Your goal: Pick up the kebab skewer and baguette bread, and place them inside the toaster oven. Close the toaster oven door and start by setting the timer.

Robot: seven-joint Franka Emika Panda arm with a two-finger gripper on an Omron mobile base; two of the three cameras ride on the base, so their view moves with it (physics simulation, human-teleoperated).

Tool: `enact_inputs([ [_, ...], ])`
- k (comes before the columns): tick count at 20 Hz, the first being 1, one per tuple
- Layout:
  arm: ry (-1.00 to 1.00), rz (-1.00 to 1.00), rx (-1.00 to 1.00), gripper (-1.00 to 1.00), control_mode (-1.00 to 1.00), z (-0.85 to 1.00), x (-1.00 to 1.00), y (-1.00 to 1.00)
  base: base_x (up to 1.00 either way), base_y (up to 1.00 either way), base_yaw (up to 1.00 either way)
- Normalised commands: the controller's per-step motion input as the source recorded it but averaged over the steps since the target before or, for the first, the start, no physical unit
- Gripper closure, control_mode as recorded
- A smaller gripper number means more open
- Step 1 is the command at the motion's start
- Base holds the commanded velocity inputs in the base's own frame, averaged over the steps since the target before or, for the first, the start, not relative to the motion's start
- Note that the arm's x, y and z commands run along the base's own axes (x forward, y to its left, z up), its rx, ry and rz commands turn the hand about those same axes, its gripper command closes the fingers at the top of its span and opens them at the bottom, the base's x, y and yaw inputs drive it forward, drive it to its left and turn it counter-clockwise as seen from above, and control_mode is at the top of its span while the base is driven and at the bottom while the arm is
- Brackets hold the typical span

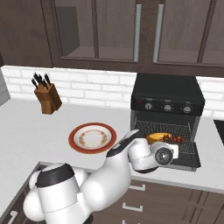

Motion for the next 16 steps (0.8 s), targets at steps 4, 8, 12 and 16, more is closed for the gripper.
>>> enact_inputs([
  [4,0.0,0.0,0.02,-1.0,-1.0,-0.1,0.0,0.0,0.0,0.0,0.0],
  [8,0.0,0.0,0.03,-1.0,-1.0,0.0,0.04,0.0,0.0,0.0,0.0],
  [12,0.0,0.0,0.02,-1.0,-1.0,0.0,0.08,0.0,0.0,0.0,0.0],
  [16,0.0,0.0,0.0,-1.0,-1.0,-0.11,0.13,0.0,0.0,0.0,0.0],
])
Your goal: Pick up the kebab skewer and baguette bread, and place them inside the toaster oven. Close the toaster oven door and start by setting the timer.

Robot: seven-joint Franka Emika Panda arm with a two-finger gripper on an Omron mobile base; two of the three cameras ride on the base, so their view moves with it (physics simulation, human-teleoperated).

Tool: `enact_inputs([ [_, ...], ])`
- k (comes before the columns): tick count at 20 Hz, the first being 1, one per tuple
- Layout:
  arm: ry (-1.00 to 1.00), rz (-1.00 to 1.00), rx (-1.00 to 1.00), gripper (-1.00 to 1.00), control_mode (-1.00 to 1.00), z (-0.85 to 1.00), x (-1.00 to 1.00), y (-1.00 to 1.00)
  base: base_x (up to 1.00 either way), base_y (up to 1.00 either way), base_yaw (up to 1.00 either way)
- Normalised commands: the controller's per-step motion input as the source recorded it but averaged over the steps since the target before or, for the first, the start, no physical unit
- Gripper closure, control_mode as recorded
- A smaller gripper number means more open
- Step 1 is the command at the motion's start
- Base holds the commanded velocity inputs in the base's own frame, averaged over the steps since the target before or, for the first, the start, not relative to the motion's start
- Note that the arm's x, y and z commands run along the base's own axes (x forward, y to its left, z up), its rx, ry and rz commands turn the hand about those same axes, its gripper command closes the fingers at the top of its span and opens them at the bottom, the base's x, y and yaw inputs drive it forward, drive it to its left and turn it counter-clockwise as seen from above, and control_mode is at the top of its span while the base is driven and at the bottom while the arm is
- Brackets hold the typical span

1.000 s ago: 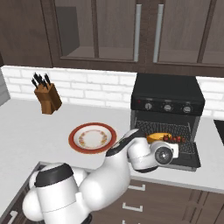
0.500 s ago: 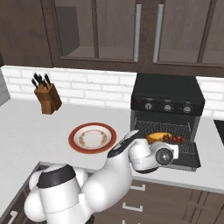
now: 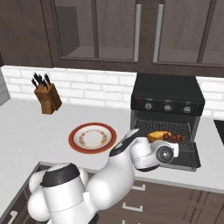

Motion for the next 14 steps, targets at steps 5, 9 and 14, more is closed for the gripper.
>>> enact_inputs([
  [5,0.0,0.0,0.0,-1.0,-1.0,-0.16,0.18,0.0,0.0,0.0,0.0],
  [9,0.0,0.0,0.0,-1.0,-1.0,-0.1,0.19,0.0,0.0,0.0,0.0],
  [14,0.0,0.0,0.0,-1.0,-1.0,-0.13,0.19,0.0,0.0,0.0,0.0],
])
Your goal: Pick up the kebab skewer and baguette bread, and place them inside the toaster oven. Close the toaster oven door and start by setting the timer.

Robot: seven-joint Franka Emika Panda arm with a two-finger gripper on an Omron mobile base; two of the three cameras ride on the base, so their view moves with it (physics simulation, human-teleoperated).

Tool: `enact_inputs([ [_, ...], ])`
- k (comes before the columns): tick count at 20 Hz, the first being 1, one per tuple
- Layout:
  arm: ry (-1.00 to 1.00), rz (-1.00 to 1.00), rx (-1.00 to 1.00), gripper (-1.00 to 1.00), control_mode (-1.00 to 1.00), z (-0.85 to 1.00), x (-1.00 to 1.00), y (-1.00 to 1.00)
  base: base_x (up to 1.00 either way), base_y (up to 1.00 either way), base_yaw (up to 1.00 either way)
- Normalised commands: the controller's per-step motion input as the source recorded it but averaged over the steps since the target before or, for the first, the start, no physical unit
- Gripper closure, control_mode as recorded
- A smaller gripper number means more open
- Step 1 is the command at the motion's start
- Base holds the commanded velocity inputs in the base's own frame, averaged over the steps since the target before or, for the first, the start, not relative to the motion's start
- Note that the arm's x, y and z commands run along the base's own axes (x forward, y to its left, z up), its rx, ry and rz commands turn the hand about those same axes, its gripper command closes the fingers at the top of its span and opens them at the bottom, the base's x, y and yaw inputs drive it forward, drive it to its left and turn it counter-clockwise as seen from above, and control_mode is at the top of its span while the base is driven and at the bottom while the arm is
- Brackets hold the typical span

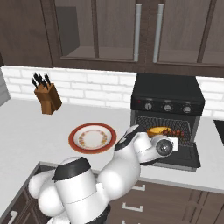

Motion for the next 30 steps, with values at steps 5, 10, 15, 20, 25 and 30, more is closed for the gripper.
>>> enact_inputs([
  [5,0.0,0.0,0.0,-1.0,-1.0,-0.16,0.2,0.0,0.0,0.0,0.0],
  [10,0.0,0.0,0.0,-1.0,-1.0,-0.18,0.2,0.0,0.0,0.0,0.0],
  [15,0.0,0.0,0.0,-1.0,-1.0,-0.21,0.18,0.0,0.0,0.0,0.0],
  [20,0.0,0.0,0.0,-1.0,-1.0,-0.26,0.15,0.0,0.0,0.0,0.0],
  [25,0.0,0.0,0.0,-1.0,-1.0,-0.22,0.18,0.0,0.0,0.0,0.0],
  [30,0.0,0.0,0.0,-1.0,-1.0,-0.17,0.15,0.0,0.0,0.0,0.0],
])
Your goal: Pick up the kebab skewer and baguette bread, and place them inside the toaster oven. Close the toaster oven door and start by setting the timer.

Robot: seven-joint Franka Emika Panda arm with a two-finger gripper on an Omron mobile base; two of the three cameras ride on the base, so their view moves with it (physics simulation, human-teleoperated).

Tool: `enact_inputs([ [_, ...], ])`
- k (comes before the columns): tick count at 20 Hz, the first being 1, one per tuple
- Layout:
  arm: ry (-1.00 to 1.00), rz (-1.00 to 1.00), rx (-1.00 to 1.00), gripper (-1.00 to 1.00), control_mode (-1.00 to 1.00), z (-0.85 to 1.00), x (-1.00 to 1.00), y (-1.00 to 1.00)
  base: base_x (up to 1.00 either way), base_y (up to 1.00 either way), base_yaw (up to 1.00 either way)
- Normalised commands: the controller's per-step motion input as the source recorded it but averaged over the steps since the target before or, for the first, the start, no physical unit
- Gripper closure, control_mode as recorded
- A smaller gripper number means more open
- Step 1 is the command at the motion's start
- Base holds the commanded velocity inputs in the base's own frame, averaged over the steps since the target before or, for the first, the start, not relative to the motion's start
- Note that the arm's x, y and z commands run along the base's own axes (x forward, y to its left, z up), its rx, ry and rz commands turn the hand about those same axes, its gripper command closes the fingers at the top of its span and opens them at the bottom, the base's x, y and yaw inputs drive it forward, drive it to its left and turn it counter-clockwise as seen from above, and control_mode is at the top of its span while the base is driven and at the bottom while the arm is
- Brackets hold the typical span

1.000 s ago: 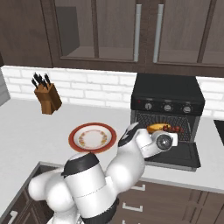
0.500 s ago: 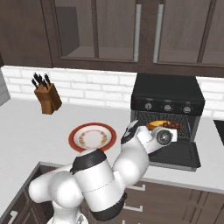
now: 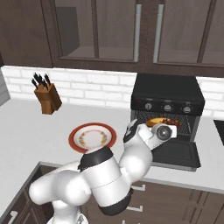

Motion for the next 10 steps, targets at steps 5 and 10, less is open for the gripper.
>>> enact_inputs([
  [5,0.0,0.0,0.0,-1.0,-1.0,-0.17,0.11,0.0,0.0,0.0,0.0],
  [10,0.0,0.0,0.0,-1.0,-1.0,-0.17,0.13,0.0,0.0,0.0,0.0],
])
